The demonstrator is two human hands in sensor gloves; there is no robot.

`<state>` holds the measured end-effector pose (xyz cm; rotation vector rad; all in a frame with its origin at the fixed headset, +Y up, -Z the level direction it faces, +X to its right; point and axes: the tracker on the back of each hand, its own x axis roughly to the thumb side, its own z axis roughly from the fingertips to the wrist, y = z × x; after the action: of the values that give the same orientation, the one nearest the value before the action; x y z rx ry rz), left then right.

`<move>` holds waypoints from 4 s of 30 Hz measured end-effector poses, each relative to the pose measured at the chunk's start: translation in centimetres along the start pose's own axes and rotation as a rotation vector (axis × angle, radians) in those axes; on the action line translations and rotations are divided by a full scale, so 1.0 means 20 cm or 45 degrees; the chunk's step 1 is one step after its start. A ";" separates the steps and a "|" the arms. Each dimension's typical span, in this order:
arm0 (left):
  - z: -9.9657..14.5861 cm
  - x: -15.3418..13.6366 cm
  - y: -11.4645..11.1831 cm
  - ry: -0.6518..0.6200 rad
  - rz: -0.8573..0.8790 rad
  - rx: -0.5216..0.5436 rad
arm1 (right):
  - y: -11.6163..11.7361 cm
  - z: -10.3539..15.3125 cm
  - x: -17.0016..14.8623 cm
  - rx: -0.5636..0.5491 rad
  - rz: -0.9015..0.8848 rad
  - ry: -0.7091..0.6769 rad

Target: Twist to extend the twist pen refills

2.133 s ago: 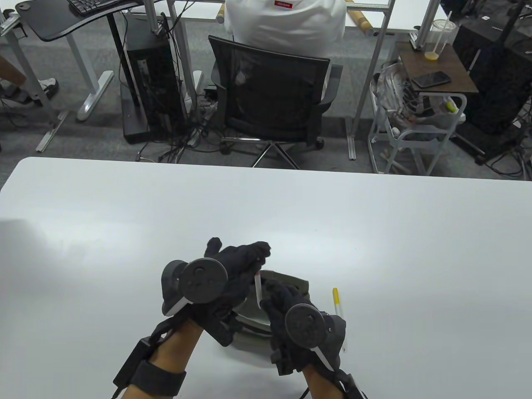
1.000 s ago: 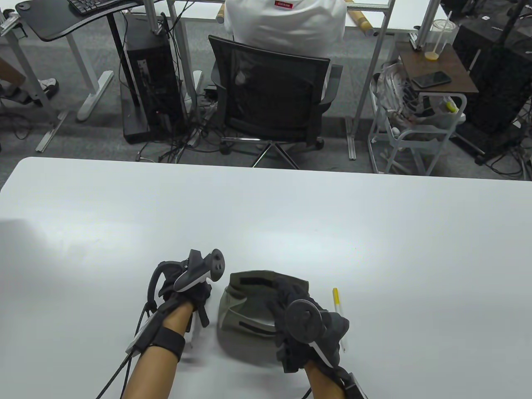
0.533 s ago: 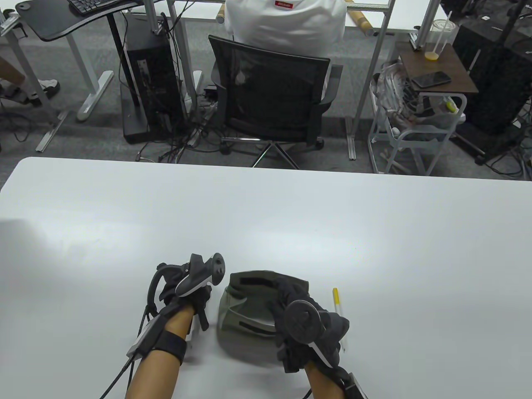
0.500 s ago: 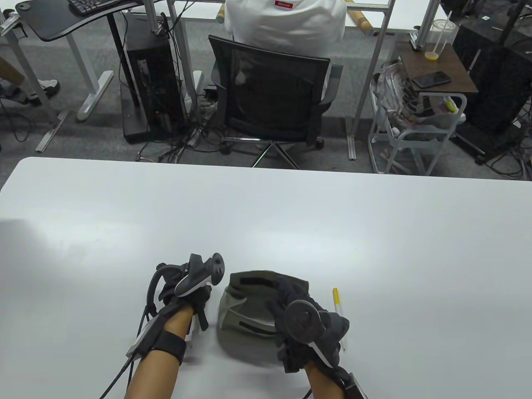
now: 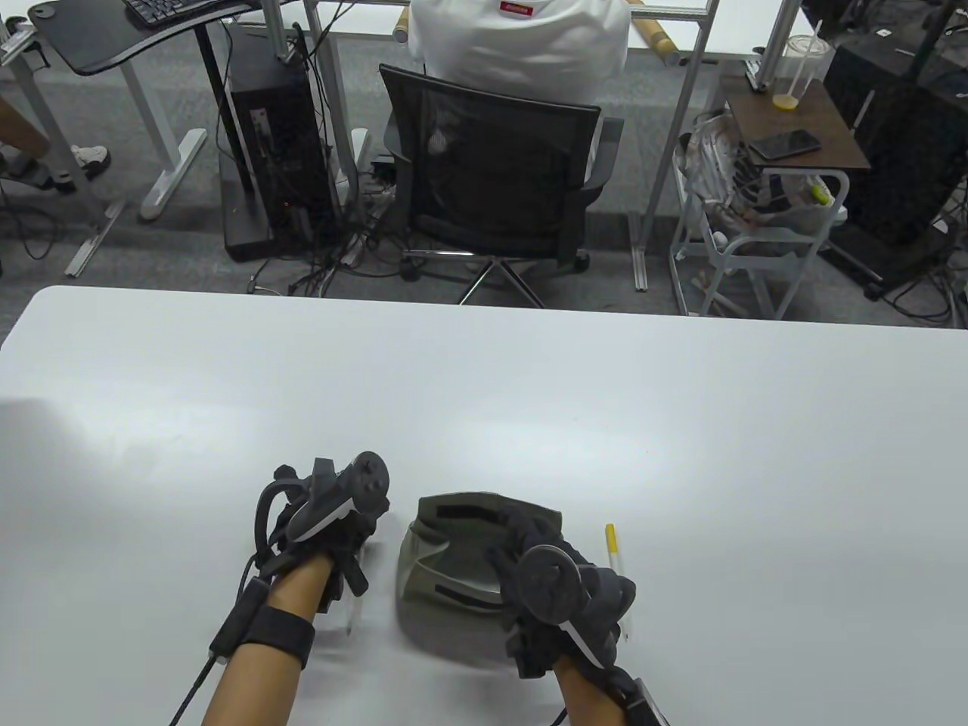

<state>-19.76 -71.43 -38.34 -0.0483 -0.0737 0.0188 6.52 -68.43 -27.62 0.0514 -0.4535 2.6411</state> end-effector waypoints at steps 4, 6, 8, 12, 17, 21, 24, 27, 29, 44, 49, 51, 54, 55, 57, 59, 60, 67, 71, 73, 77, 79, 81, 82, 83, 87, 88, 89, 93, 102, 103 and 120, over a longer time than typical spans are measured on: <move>0.07 0.03 0.14 -0.090 0.205 0.204 | 0.00 0.00 0.00 -0.004 0.005 -0.002; 0.10 0.06 0.19 -0.144 0.290 0.285 | 0.00 0.00 0.00 -0.007 0.003 0.000; 0.13 0.10 0.23 -0.212 0.354 0.331 | 0.00 0.00 -0.01 -0.013 0.001 0.005; 0.18 0.19 0.25 -0.333 0.374 0.375 | -0.01 0.00 -0.02 -0.030 0.006 0.014; 0.15 0.28 0.18 -0.391 0.201 0.279 | -0.01 -0.01 -0.02 -0.042 0.024 0.017; 0.11 0.32 0.12 -0.366 0.133 0.175 | 0.01 -0.01 -0.02 -0.033 0.063 0.003; 0.09 0.34 0.09 -0.329 0.061 0.117 | 0.04 -0.01 -0.02 -0.002 0.107 -0.023; 0.07 0.35 0.07 -0.303 -0.038 0.105 | 0.09 -0.02 0.00 0.037 0.185 -0.074; 0.06 0.36 0.05 -0.298 -0.076 0.099 | 0.13 -0.03 0.03 0.081 0.240 -0.130; 0.02 0.36 0.00 -0.248 -0.102 0.122 | 0.42 -0.03 0.07 0.749 0.694 -0.106; 0.03 0.35 0.00 -0.244 -0.084 0.124 | 0.43 -0.04 0.07 0.717 0.684 -0.106; 0.03 0.35 0.00 -0.232 -0.062 0.114 | 0.43 -0.05 0.06 0.720 0.666 -0.102; 0.03 0.35 0.00 -0.223 -0.048 0.089 | 0.43 -0.04 0.07 0.724 0.671 -0.110; 0.03 0.35 0.00 -0.223 -0.049 0.090 | 0.43 -0.04 0.07 0.717 0.680 -0.118; 0.03 0.35 0.00 -0.229 -0.064 0.102 | 0.43 -0.03 0.07 0.701 0.710 -0.146; 0.03 0.35 0.00 -0.231 -0.063 0.104 | 0.42 -0.02 0.07 0.696 0.723 -0.154; 0.02 0.34 0.00 -0.223 -0.055 0.102 | 0.42 -0.02 0.07 0.695 0.734 -0.137; 0.02 0.35 0.00 -0.234 -0.041 0.117 | 0.30 -0.04 0.04 0.584 0.587 -0.071; 0.03 0.33 0.01 -0.241 0.003 0.096 | 0.18 -0.05 0.02 0.430 0.404 -0.053; 0.05 0.32 0.03 -0.244 0.034 0.083 | 0.12 -0.05 0.01 0.307 0.291 -0.043; 0.12 0.31 0.16 -0.252 0.245 0.163 | 0.03 -0.03 -0.01 0.101 0.116 0.034; 0.18 0.32 0.24 -0.261 0.393 0.256 | 0.00 -0.03 -0.03 0.033 0.002 0.075; 0.22 0.34 0.32 -0.282 0.504 0.324 | -0.02 -0.02 -0.04 -0.014 -0.088 0.099; 0.26 0.36 0.38 -0.309 0.573 0.362 | -0.03 -0.02 -0.04 -0.029 -0.151 0.089; 0.28 0.38 0.41 -0.326 0.600 0.378 | -0.03 -0.01 -0.04 -0.037 -0.171 0.088; 0.37 0.46 0.53 -0.370 0.625 0.419 | -0.03 0.00 -0.01 -0.043 -0.162 0.034; 0.38 0.48 0.54 -0.372 0.608 0.421 | -0.03 0.01 0.00 -0.044 -0.170 0.024; 0.40 0.50 0.55 -0.372 0.565 0.426 | -0.03 0.01 0.01 -0.046 -0.175 0.021; 0.43 0.56 0.57 -0.365 0.395 0.490 | -0.04 0.02 0.02 -0.054 -0.195 -0.006; 0.45 0.60 0.59 -0.378 0.376 0.518 | -0.05 0.02 0.02 -0.057 -0.218 -0.003; 0.45 0.60 0.59 -0.384 0.377 0.516 | -0.04 0.02 0.02 -0.055 -0.220 -0.003; 0.46 0.61 0.58 -0.469 0.345 0.559 | -0.04 0.02 0.02 -0.042 -0.207 0.006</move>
<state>-8.39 -59.16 -28.78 0.3856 -0.4290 0.3139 6.58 -67.65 -26.95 0.0689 -0.4708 2.4738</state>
